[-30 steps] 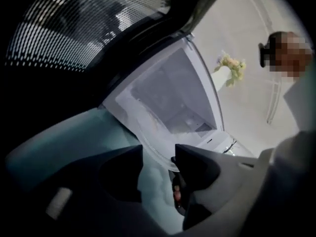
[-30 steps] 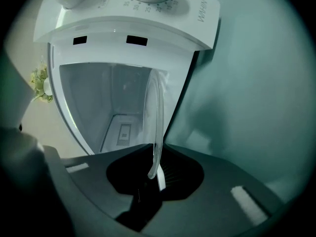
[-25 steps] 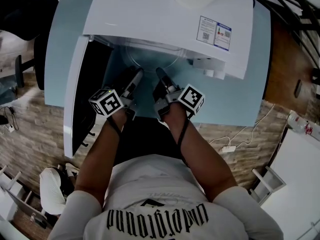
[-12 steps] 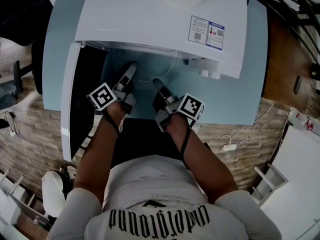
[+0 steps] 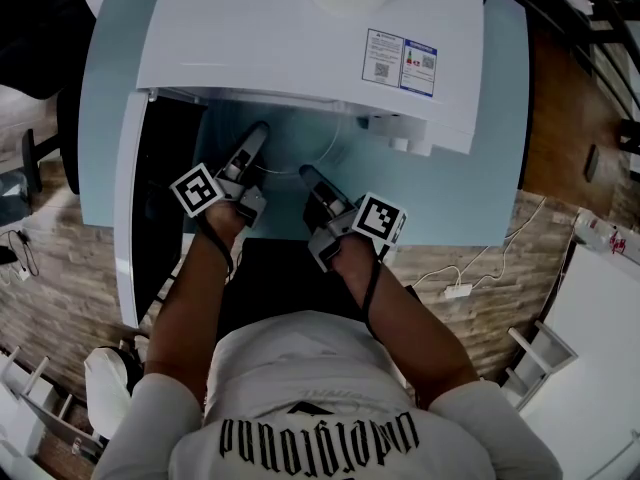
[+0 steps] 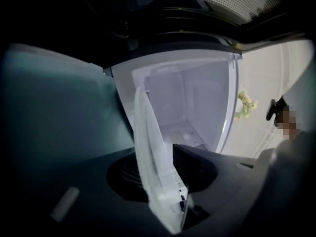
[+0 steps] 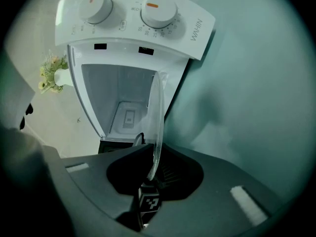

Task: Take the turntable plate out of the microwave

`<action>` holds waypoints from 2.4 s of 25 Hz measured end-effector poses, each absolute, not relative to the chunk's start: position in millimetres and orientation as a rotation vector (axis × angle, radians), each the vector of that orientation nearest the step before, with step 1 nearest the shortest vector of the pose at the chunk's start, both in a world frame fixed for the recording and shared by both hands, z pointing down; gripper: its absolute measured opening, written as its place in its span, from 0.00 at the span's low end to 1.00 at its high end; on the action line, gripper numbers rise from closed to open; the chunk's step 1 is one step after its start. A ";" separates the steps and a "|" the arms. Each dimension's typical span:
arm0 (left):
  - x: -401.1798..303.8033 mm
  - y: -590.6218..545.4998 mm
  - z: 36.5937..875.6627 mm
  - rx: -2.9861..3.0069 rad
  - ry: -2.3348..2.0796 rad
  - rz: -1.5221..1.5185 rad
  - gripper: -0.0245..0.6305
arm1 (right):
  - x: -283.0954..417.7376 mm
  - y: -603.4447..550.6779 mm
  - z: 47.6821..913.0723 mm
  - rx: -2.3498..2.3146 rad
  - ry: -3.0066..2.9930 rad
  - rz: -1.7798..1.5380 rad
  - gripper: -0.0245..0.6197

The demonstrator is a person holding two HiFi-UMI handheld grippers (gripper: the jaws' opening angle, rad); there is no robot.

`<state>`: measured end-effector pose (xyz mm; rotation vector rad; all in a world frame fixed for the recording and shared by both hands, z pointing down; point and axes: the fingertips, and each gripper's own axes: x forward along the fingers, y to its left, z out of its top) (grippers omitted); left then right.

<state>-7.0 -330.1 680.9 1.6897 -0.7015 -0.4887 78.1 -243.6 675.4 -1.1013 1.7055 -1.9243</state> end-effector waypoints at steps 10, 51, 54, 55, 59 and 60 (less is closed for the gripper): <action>-7.3 -316.0 692.6 1.596 -0.698 -0.551 0.18 | 80.2 -231.4 680.2 -1.091 1.753 -1.926 0.11; 4.9 -178.4 501.4 1.593 -0.685 -0.684 0.15 | 102.2 -105.9 503.3 -0.879 2.030 -1.758 0.12; 5.2 -178.5 490.5 1.611 -0.671 -0.674 0.15 | 101.6 -103.6 494.3 -0.880 2.018 -1.747 0.12; 5.7 -178.6 487.3 1.615 -0.667 -0.670 0.15 | 101.7 -102.5 492.4 -0.885 2.005 -1.751 0.12; 5.2 -176.8 475.5 1.638 -0.656 -0.649 0.15 | 99.2 -101.3 480.2 -0.869 2.025 -1.690 0.12; 3.9 -175.5 473.1 1.643 -0.654 -0.645 0.15 | 98.7 -98.4 479.4 -0.884 2.008 -1.701 0.12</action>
